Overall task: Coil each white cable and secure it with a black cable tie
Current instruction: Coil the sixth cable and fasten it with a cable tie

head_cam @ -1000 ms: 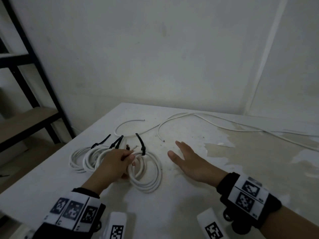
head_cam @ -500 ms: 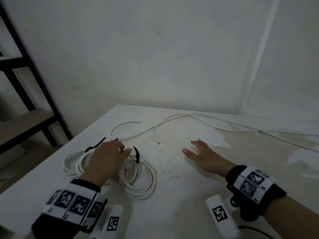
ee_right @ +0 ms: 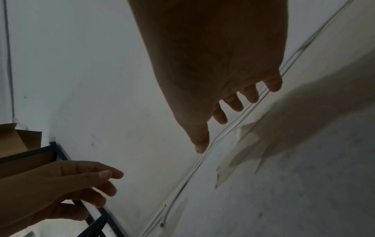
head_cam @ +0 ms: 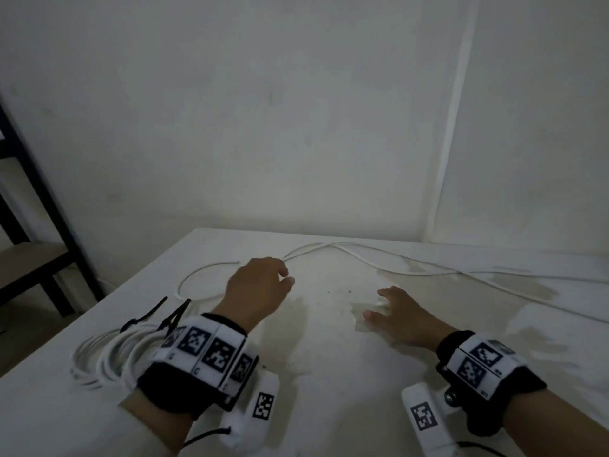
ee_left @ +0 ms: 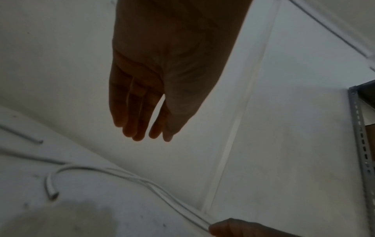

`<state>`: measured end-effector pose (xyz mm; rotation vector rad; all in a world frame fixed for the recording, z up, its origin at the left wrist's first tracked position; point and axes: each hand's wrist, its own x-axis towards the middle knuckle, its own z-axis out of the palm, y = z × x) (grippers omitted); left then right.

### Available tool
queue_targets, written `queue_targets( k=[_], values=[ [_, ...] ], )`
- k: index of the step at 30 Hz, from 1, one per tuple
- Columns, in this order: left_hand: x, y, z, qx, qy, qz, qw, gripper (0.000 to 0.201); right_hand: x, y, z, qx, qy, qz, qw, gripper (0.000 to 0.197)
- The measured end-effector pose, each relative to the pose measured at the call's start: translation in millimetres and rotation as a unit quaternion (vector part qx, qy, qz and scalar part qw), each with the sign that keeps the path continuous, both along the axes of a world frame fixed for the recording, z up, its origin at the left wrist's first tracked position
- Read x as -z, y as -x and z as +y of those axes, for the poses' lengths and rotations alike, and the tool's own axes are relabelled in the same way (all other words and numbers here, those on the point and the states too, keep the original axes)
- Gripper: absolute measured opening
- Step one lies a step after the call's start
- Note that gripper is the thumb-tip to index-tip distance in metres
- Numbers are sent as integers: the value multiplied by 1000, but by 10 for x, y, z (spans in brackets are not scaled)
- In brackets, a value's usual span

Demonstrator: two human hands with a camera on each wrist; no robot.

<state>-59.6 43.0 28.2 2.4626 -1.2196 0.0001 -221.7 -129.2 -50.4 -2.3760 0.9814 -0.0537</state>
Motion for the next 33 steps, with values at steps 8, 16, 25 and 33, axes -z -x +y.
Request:
queue_targets(
  k=[8, 16, 25, 33],
  values=[
    [349, -103, -609, -16, -84, 59, 995, 40, -85, 79, -518, 43, 18, 37, 998, 74],
    [699, -443, -833, -188, -138, 71, 970, 34, -184, -161, -1085, 67, 55, 69, 994, 66],
    [793, -754, -1035, -227, -168, 66, 957, 30, 17, -275, -1455, 98, 84, 144, 981, 51],
    [749, -616, -1179, -200, -53, 152, 967, 35, 75, -327, -1546, 71, 111, 105, 986, 30]
  ],
)
